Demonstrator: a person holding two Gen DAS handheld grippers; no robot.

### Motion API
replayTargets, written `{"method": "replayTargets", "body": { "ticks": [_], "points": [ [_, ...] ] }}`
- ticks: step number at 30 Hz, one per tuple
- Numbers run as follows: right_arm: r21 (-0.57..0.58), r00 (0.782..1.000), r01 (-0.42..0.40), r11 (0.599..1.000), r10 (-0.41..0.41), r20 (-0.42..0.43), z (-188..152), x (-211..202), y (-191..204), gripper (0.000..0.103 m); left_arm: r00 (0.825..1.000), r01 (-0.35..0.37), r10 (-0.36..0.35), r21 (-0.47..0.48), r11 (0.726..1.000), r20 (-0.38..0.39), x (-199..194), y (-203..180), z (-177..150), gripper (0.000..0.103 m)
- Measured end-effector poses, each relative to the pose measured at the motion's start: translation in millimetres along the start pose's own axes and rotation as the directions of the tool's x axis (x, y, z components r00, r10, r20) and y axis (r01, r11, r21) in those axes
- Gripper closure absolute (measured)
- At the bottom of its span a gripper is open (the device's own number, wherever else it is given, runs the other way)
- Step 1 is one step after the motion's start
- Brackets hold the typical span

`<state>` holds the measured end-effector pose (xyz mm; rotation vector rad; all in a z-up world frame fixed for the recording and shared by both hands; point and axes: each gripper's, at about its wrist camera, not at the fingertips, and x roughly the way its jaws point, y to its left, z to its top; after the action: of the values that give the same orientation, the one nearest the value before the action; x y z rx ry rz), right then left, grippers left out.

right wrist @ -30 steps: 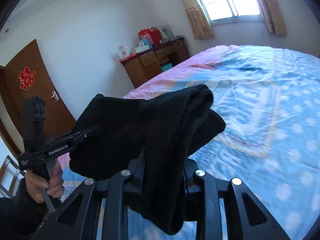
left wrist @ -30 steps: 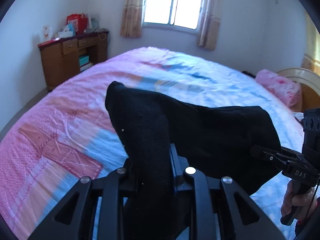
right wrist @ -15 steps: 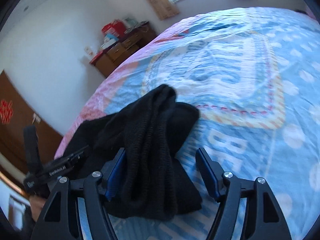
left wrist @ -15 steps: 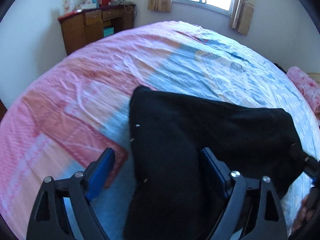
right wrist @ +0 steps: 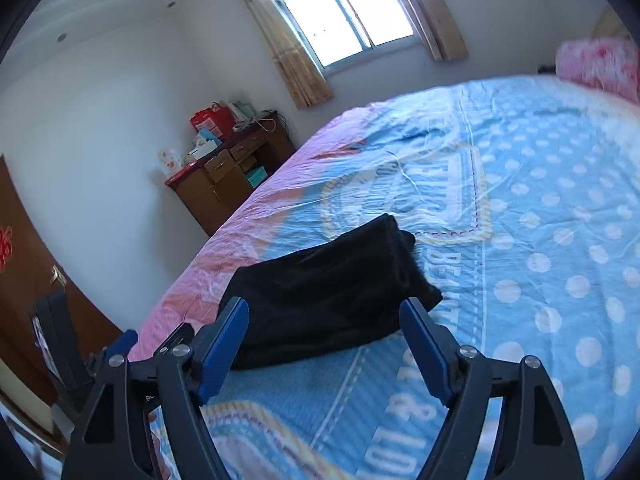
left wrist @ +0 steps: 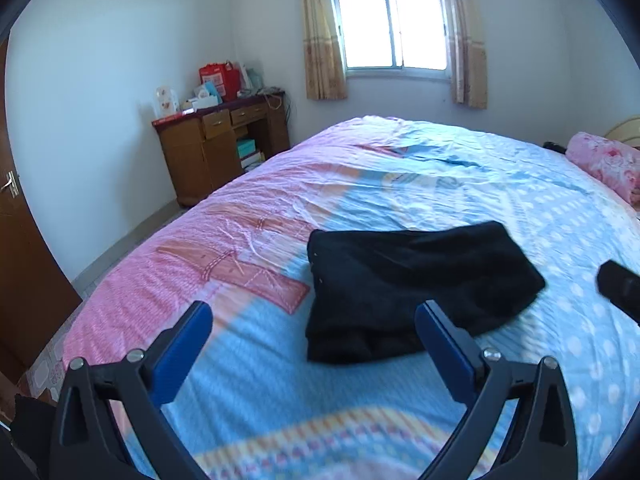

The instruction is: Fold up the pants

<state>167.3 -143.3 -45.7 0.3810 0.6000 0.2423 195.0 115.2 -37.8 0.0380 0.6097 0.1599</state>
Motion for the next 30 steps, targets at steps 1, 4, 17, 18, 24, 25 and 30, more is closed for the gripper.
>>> {"method": "replayTargets", "body": {
  "ticks": [1, 4, 17, 18, 24, 25, 30],
  "points": [
    [-0.018, 1.0, 0.004, 1.0, -0.004, 0.012, -6.3, -9.8, 7.8, 0.023, 1.0, -0.008, 0.008, 0.001, 1.0, 0.002, -7.8, 0.8, -2.8, 0.0],
    [-0.064, 0.998, 0.034, 0.997, -0.031, 0.05, -21.4, -32.4, 23.6, 0.023, 0.999, -0.047, 0.047, 0.009, 0.999, 0.022, -27.4, 2.4, -10.1, 0.0],
    [-0.145, 0.983, 0.113, 0.983, -0.09, 0.16, -49.2, -102.0, 59.9, 0.023, 0.998, -0.045, 0.043, 0.05, 0.998, 0.036, -83.5, 3.6, -38.3, 0.0],
    [-0.149, 0.983, 0.115, 0.982, -0.091, 0.163, -50.7, -105.7, 62.8, 0.023, 0.999, -0.038, 0.036, 0.049, 0.998, 0.037, -87.6, 4.6, -39.0, 0.0],
    [-0.153, 0.978, 0.138, 0.978, -0.11, 0.179, -53.6, -123.8, 71.3, 0.023, 0.998, -0.029, 0.027, 0.044, 0.999, 0.064, -109.9, 8.6, -39.3, 0.0],
    [-0.157, 0.976, 0.148, 0.976, -0.119, 0.181, -54.4, -125.7, 72.4, 0.023, 0.997, -0.032, 0.028, 0.048, 0.998, 0.07, -112.8, 8.6, -39.5, 0.0],
    [-0.17, 0.973, 0.163, 0.972, -0.13, 0.188, -61.4, -133.8, 76.4, 0.023, 0.994, -0.057, 0.052, 0.055, 0.997, 0.099, -124.9, 8.7, -38.3, 0.0]
  ]
}}
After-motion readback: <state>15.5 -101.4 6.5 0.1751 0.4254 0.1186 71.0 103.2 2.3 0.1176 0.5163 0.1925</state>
